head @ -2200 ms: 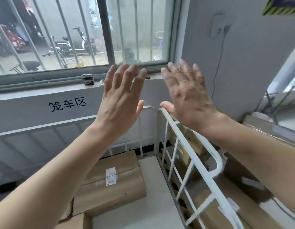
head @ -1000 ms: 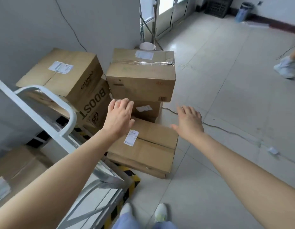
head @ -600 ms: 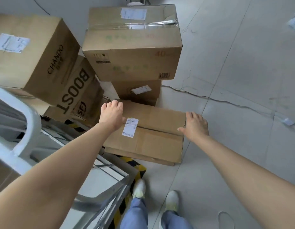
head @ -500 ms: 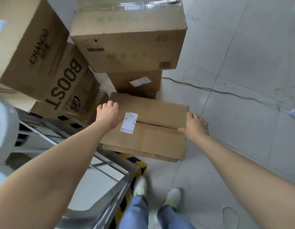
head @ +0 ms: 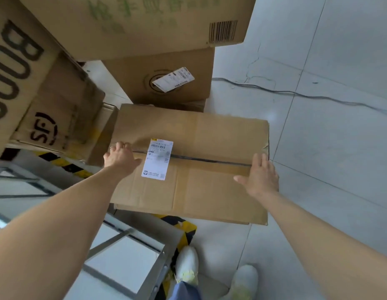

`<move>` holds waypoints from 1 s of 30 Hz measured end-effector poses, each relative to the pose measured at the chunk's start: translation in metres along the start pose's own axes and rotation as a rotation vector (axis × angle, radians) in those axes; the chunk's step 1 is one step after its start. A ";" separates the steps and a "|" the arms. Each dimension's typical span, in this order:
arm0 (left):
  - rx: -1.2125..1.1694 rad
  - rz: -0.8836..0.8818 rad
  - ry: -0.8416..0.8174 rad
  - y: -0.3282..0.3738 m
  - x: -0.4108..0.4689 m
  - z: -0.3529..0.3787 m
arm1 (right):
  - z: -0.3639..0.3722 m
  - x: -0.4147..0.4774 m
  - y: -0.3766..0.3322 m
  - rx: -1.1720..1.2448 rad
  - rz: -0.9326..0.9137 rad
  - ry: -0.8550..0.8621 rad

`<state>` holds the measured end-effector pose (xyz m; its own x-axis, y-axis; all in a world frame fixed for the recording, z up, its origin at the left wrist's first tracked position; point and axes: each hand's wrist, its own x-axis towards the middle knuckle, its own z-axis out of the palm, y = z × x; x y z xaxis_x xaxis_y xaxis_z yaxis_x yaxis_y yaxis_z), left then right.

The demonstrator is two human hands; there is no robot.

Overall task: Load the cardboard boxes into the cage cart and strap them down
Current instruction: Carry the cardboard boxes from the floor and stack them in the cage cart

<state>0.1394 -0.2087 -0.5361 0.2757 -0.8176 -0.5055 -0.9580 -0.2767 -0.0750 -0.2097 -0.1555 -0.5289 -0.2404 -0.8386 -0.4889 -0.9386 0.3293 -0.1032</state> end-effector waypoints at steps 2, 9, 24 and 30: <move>-0.114 -0.089 -0.018 0.002 0.016 0.012 | 0.010 0.013 0.004 0.037 0.056 0.000; -0.387 -0.338 -0.063 -0.011 0.047 0.028 | 0.041 0.044 0.011 0.330 0.291 -0.046; -0.559 -0.531 -0.064 0.019 0.011 -0.014 | -0.007 0.035 0.036 0.586 0.531 -0.036; -0.625 -0.511 0.005 0.046 -0.045 -0.087 | -0.089 -0.005 0.055 0.656 0.549 0.032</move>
<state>0.0896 -0.2288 -0.4416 0.6695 -0.5159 -0.5345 -0.4929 -0.8468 0.1999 -0.2816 -0.1717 -0.4547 -0.6352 -0.4952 -0.5926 -0.3562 0.8687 -0.3441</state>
